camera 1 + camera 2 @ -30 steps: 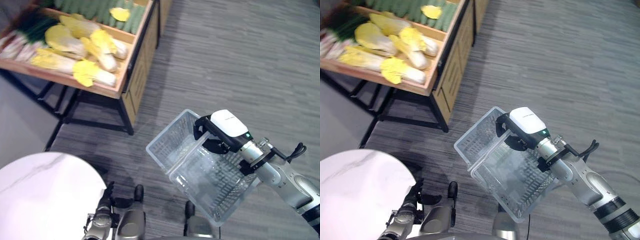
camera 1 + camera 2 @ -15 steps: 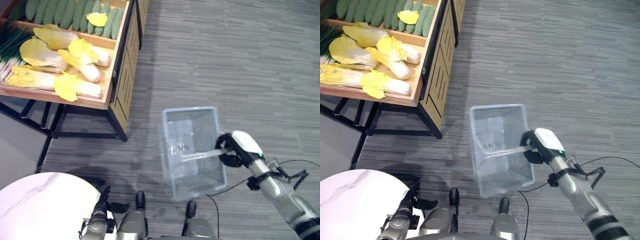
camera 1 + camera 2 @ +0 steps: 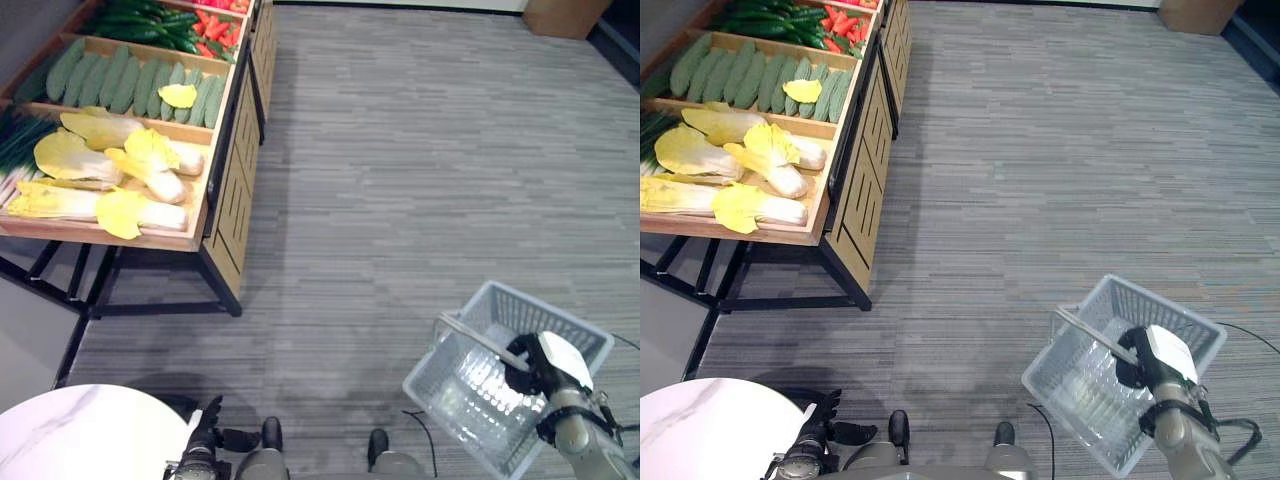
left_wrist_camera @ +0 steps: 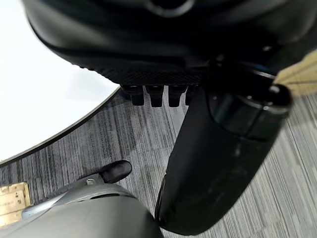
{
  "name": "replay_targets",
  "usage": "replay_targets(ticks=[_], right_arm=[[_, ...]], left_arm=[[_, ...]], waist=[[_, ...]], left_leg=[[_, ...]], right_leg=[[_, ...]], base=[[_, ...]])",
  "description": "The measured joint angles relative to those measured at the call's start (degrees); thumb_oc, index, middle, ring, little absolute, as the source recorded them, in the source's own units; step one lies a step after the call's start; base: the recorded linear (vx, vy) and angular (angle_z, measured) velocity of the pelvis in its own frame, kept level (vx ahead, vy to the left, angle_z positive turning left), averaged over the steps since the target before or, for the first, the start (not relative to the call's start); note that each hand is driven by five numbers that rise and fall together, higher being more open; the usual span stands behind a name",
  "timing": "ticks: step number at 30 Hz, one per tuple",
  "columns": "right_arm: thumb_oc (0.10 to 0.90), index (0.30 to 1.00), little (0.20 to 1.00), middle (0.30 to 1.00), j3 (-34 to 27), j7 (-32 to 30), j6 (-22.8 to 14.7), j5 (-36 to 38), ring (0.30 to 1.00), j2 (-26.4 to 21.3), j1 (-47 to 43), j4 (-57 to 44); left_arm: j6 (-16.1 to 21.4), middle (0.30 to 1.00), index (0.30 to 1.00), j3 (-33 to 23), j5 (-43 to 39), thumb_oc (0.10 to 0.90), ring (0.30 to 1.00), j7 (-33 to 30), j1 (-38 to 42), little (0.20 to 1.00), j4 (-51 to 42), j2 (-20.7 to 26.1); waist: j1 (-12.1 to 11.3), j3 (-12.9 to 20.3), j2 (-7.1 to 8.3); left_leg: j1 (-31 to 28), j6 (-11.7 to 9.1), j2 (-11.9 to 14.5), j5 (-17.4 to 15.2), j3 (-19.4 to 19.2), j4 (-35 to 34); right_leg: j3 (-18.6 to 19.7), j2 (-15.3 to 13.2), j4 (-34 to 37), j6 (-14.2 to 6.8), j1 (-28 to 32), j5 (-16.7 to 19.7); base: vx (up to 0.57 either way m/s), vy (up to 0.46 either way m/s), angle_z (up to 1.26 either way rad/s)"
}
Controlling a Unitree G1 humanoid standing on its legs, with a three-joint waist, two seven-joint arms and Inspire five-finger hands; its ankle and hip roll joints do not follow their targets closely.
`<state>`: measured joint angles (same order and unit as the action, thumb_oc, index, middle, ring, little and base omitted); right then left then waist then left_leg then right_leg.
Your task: Get the vegetables into the basket
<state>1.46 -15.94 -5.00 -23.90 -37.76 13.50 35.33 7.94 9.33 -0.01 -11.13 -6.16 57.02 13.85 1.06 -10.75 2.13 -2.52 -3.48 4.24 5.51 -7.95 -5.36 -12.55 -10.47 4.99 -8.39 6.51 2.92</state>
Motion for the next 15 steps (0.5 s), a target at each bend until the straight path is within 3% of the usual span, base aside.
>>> replay_targets(ticks=[10, 15], right_arm=[[0.400, 0.300, 0.300, 0.300, 1.06, -1.09, 0.58, 0.14, 0.300, 4.30, -0.87, 10.17], [0.400, 0.300, 0.300, 0.300, 1.46, -1.78, 0.32, 0.67, 0.300, 4.63, -4.00, 13.86]], left_arm=[[-0.08, 1.000, 1.000, 0.15, 0.20, 0.900, 1.000, -0.02, -0.08, 1.000, 1.64, -0.34], [-0.33, 1.000, 1.000, 2.59, 0.68, 0.900, 1.000, -0.12, 1.58, 1.000, 1.93, -0.07]], waist=[[-0.19, 1.55, -0.28], [-0.19, 1.39, -0.36]], left_leg=[[0.06, -0.05, -0.35, -0.08, -0.79, 0.32], [0.52, 1.79, -1.81, -1.67, -2.16, 0.00]], right_leg=[[1.18, -0.41, -0.09, -0.07, -0.79, 0.38], [2.82, -2.37, -5.85, -0.91, -4.53, -0.48]], base=[[0.01, 0.077, -0.05], [-0.01, 0.195, -0.12]])
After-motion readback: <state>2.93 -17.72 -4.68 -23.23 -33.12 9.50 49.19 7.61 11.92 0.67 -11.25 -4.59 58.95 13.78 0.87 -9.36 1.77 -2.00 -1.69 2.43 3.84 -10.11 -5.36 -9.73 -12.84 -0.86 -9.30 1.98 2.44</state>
